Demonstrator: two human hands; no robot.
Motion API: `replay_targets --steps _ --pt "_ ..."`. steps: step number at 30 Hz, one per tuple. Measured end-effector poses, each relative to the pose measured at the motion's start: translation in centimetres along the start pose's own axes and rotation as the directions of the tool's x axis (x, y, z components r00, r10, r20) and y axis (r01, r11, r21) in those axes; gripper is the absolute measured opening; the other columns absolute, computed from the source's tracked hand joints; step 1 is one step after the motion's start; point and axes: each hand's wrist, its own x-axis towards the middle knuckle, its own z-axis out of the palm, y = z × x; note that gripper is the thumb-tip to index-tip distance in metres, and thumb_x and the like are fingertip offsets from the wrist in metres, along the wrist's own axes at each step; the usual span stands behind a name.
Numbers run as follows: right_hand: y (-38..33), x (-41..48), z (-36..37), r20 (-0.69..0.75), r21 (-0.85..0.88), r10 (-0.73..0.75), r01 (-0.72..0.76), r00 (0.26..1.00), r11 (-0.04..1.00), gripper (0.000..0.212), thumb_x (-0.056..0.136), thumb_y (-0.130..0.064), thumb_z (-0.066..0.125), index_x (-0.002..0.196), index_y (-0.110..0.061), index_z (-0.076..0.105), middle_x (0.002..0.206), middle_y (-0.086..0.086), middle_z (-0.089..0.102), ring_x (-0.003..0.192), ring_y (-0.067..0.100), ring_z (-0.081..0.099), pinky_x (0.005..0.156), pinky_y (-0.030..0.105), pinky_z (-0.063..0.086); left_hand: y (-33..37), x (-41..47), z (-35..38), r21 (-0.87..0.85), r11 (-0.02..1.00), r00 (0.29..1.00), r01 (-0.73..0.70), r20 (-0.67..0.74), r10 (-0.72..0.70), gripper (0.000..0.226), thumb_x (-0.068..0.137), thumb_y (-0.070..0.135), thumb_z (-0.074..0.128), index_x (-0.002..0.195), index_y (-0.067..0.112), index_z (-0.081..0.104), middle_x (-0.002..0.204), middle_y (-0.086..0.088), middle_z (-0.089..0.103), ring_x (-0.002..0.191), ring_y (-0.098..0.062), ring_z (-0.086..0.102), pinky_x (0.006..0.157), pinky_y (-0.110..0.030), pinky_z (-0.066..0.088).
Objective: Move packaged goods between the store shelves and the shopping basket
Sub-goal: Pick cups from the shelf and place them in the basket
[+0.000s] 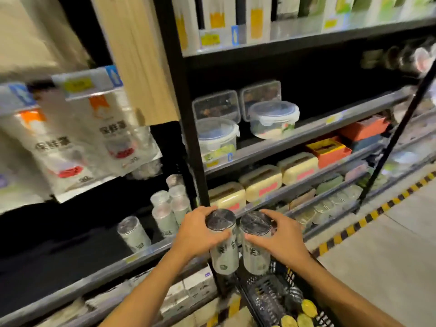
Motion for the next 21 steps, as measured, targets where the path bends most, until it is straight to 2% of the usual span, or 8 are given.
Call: replay_targets --steps 1,3,5,7,11,15,18,21 --pt "-1.2 0.2 0.7 0.026 0.020 -0.017 0.017 1.000 1.000 0.060 0.053 -0.064 0.077 0.104 -0.036 0.062 0.101 -0.014 0.067 0.093 0.000 0.062 0.084 0.027 0.054 -0.5 -0.8 -1.4 0.008 1.000 1.000 0.020 -0.023 -0.020 0.075 0.060 0.052 0.072 0.128 0.023 0.058 0.113 0.008 0.061 0.105 -0.009 0.059 0.090 -0.026 0.048" --pt "-3.9 0.7 2.3 0.067 0.049 -0.071 0.068 0.995 0.996 0.064 0.052 -0.068 0.075 0.105 -0.035 0.062 0.100 -0.016 0.066 0.093 -0.001 0.061 0.083 0.024 0.053 -1.7 -2.4 -4.1 0.011 0.999 0.996 0.045 -0.080 -0.044 0.069 0.063 0.049 0.075 0.125 0.022 0.060 0.111 0.009 0.062 0.102 -0.007 0.059 0.089 -0.026 0.049" --pt "-6.2 1.1 4.4 0.108 0.069 -0.138 0.131 0.985 0.989 0.068 0.051 -0.070 0.075 0.106 -0.034 0.062 0.099 -0.018 0.064 0.092 -0.004 0.059 0.080 0.015 0.050 -3.0 -3.9 -6.6 0.014 0.998 0.985 0.064 -0.159 -0.061 0.060 0.065 0.044 0.078 0.119 0.022 0.064 0.105 0.009 0.064 0.099 -0.007 0.061 0.086 -0.025 0.050" --pt "-8.2 1.6 6.2 0.135 0.100 -0.172 0.159 0.976 0.982 0.063 0.053 -0.061 0.080 0.105 -0.033 0.061 0.097 -0.020 0.064 0.089 -0.007 0.058 0.075 0.008 0.045 -4.5 -4.8 -8.5 0.021 0.995 0.973 0.100 -0.213 -0.094 0.060 0.066 0.044 0.081 0.119 0.024 0.063 0.106 0.009 0.063 0.098 -0.006 0.060 0.086 -0.022 0.048" --pt "-13.0 2.7 10.5 0.174 0.154 -0.245 0.219 0.954 0.963 0.053 0.053 -0.053 0.083 0.097 -0.037 0.061 0.090 -0.023 0.065 0.085 -0.007 0.061 0.073 0.009 0.046 -8.9 -6.6 -12.7 0.006 0.986 0.939 0.167 -0.305 -0.157 0.070 0.066 0.047 0.080 0.128 0.023 0.058 0.119 0.010 0.061 0.104 -0.003 0.056 0.086 -0.013 0.042" --pt "-17.3 4.1 14.7 0.181 0.171 -0.303 0.273 0.936 0.947 0.042 0.058 -0.046 0.084 0.090 -0.046 0.056 0.085 -0.023 0.064 0.082 -0.012 0.059 0.069 0.008 0.046 -13.3 -7.4 -16.7 -0.012 0.976 0.901 0.220 -0.380 -0.208 0.073 0.063 0.051 0.081 0.128 0.024 0.057 0.122 0.010 0.060 0.109 -0.005 0.056 0.091 -0.018 0.044" --pt "-19.9 5.3 18.0 0.202 0.156 -0.320 0.292 0.926 0.944 0.049 0.062 -0.044 0.083 0.103 -0.034 0.059 0.089 -0.023 0.060 0.080 -0.008 0.058 0.070 0.007 0.046 -16.6 -7.2 -19.3 -0.022 0.969 0.889 0.244 -0.394 -0.233 0.075 0.062 0.052 0.081 0.128 0.024 0.057 0.122 0.007 0.060 0.110 -0.007 0.056 0.091 -0.020 0.045" --pt "-21.6 6.2 21.1 0.177 0.111 -0.304 0.288 0.936 0.951 0.064 0.061 -0.047 0.083 0.116 -0.022 0.060 0.100 -0.012 0.063 0.091 0.002 0.059 0.076 0.009 0.045 -19.5 -6.6 -21.3 -0.034 0.969 0.884 0.246 -0.401 -0.239 0.075 0.062 0.049 0.082 0.128 0.023 0.057 0.122 0.006 0.060 0.110 -0.009 0.057 0.091 -0.021 0.046"
